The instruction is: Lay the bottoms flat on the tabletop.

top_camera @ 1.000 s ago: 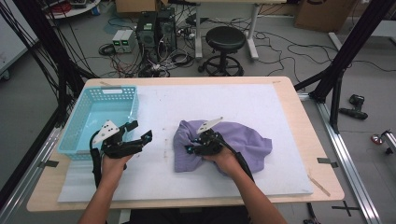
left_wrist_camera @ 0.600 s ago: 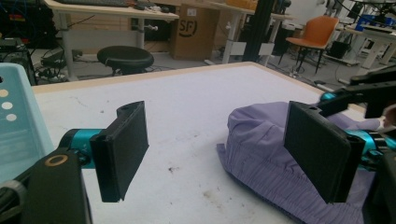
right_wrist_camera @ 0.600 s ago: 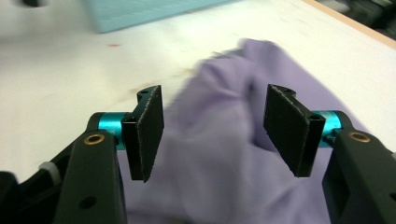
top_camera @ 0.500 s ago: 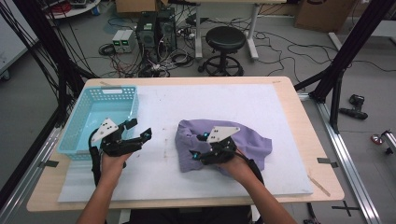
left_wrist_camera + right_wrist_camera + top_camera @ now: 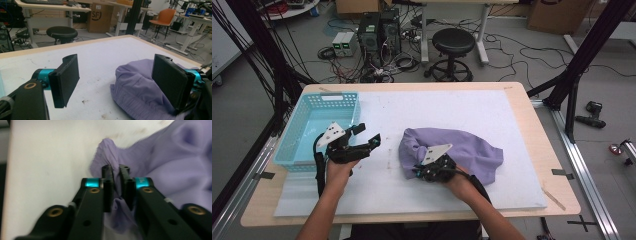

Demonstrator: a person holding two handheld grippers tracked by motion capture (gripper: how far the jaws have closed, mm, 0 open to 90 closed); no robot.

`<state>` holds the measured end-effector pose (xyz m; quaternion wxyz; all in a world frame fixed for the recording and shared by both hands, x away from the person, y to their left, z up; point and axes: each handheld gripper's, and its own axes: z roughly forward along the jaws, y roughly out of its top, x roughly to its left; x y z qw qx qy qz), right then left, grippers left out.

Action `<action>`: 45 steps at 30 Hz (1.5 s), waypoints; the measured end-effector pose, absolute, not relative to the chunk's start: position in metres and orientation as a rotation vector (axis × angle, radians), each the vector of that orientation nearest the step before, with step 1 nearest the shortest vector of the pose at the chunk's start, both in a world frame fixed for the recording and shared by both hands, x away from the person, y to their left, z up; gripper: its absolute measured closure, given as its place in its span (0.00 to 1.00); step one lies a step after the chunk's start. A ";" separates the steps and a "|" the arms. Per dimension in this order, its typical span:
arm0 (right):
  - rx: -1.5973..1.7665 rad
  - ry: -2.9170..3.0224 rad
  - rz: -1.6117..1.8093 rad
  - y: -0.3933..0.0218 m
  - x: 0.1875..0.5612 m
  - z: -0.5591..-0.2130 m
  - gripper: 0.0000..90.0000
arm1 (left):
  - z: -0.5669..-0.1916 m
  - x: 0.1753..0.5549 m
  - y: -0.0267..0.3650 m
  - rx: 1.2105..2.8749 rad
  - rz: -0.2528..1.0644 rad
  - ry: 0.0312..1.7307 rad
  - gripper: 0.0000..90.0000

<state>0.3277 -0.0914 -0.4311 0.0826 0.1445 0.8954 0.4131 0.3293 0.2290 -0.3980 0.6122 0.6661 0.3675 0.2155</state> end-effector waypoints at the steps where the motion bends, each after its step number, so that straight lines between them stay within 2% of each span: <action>1: 0.471 2.640 1.276 -0.098 0.331 -0.425 0.95 | -0.398 0.330 0.229 1.537 0.492 0.851 0.25; 6: 0.754 2.401 1.409 -0.148 0.361 -0.396 0.95 | -0.400 0.331 0.225 1.540 0.478 0.851 0.25; 13: 1.109 2.172 1.340 -0.215 0.404 -0.384 0.96 | -0.403 0.334 0.219 1.557 0.461 0.850 0.26; 20: 1.289 2.012 1.171 -0.259 0.422 -0.379 0.96 | -0.406 0.336 0.212 1.575 0.442 0.843 0.27; 25: 1.422 1.930 1.065 -0.286 0.430 -0.385 0.96 | -0.410 0.336 0.207 1.593 0.420 0.829 0.32; 30: 1.534 1.843 0.904 -0.309 0.432 -0.392 0.96 | -0.410 0.336 0.207 1.596 0.425 0.828 0.32; 32: 1.561 1.822 0.824 -0.316 0.430 -0.394 0.91 | -0.410 0.336 0.208 1.594 0.429 0.829 0.32; 35: 1.611 1.743 0.861 -0.321 0.425 -0.393 0.67 | -0.411 0.335 0.209 1.594 0.428 0.832 0.32; 38: 1.531 1.744 0.943 -0.309 0.421 -0.386 0.57 | -0.412 0.334 0.209 1.587 0.433 0.837 0.32; 45: 1.407 2.048 1.181 -0.246 0.426 -0.397 0.49 | -0.413 0.330 0.210 1.579 0.433 0.836 0.32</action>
